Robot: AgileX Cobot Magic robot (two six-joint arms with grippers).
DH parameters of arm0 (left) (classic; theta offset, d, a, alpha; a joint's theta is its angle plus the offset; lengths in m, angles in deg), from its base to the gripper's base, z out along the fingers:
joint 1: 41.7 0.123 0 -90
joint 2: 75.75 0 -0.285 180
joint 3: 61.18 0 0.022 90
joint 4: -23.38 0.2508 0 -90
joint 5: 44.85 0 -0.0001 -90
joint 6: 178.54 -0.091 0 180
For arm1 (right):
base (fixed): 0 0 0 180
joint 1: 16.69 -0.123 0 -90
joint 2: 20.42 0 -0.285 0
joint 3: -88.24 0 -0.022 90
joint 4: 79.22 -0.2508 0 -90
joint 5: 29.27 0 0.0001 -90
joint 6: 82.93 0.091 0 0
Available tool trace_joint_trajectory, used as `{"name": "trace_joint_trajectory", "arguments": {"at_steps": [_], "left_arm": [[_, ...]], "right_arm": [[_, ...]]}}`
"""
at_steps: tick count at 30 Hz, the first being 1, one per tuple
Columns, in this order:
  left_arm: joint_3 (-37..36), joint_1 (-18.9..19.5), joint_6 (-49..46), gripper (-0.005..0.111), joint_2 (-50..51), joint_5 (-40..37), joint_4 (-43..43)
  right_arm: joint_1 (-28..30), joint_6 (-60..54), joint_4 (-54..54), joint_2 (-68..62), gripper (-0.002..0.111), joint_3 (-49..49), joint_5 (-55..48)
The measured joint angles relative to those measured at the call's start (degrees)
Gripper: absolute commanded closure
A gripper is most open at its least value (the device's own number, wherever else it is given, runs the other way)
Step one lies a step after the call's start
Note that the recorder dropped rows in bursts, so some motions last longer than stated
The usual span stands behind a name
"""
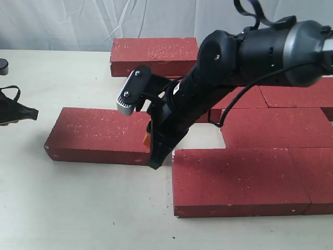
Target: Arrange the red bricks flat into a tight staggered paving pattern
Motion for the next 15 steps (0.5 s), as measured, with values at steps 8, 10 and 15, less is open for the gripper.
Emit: {"name": "trace_joint_trajectory", "arguments": {"at_steps": [8, 10, 15], "left_arm": [[1.12, -3.16, -1.2, 0.107, 3.59, 0.0, -2.03], [1.84, -4.42, -1.64, 0.107, 4.45, -0.38, -2.15], [3.04, -6.03, -2.04, 0.107, 6.35, -1.06, -2.38]], "right_arm": [[0.0, -2.8, -3.83, -7.63, 0.109, 3.86, -0.39], [0.0, -2.8, -3.83, -8.85, 0.109, 4.51, -0.53], [0.0, -2.8, -3.95, -10.24, 0.109, 4.84, -0.31]]}}
